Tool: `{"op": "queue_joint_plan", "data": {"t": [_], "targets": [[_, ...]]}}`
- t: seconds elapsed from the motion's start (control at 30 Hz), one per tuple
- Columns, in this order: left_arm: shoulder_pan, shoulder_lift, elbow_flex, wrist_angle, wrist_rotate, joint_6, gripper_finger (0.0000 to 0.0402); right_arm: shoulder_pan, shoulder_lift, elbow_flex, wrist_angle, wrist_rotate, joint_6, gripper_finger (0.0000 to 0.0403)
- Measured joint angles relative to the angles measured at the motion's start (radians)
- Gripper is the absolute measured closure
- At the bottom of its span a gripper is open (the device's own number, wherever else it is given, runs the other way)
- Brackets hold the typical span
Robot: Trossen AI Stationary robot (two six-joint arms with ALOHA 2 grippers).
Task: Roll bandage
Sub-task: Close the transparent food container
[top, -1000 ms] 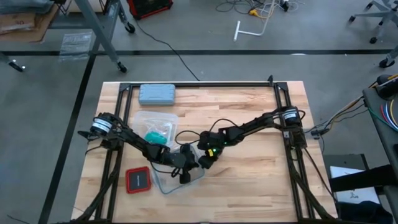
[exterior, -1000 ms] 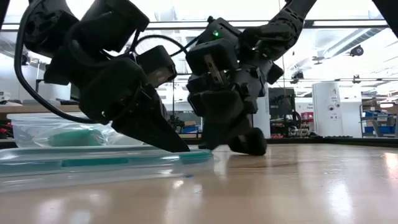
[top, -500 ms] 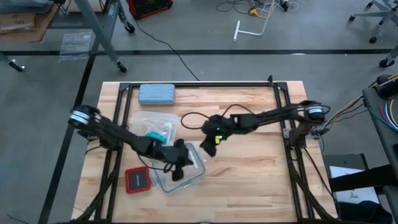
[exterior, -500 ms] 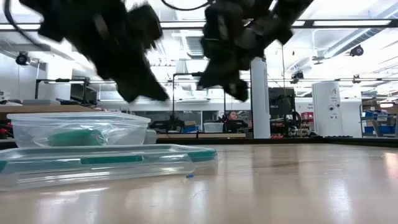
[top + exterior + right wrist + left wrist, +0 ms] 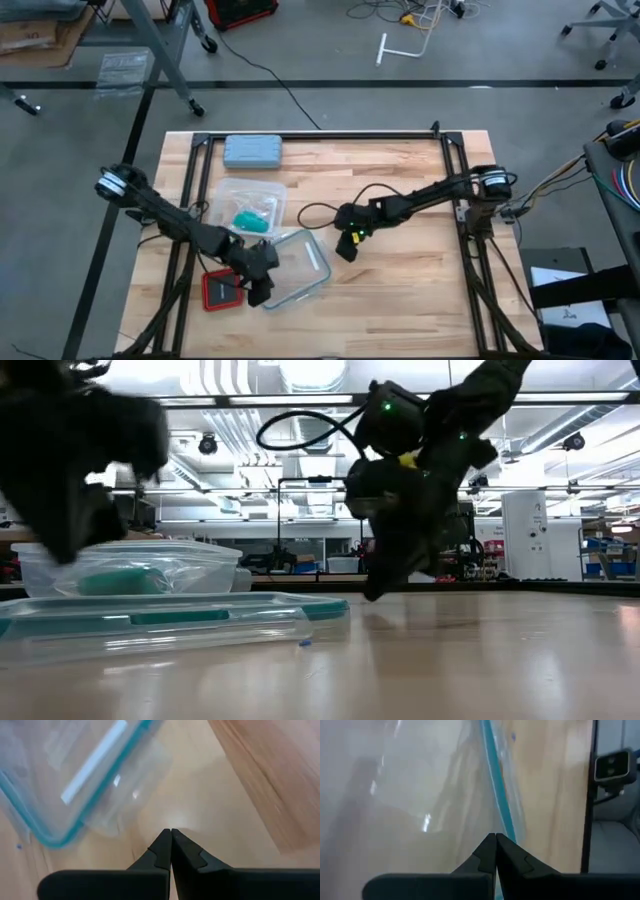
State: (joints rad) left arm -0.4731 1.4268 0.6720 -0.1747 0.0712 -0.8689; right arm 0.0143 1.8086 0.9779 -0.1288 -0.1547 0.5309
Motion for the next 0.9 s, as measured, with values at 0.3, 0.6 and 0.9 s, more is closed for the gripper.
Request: {"op": "queue_joint_plan", "data": {"t": [0.3, 0.6, 0.9], "targets": [[-0.041, 0.219, -0.002, 0.130, 0.018, -0.080, 0.0401, 0.000, 0.164, 0.000, 0.264, -0.128, 0.084, 0.0403], [-0.026, 0.314, 0.067, 0.203, -0.058, 0.004, 0.0401, 0.008, 0.212, 0.045, 0.312, -0.214, 0.095, 0.0403], [-0.012, 0.309, 0.068, 0.210, -0.125, 0.029, 0.0401, 0.029, 0.199, 0.105, 0.303, -0.352, 0.038, 0.0403]]}}
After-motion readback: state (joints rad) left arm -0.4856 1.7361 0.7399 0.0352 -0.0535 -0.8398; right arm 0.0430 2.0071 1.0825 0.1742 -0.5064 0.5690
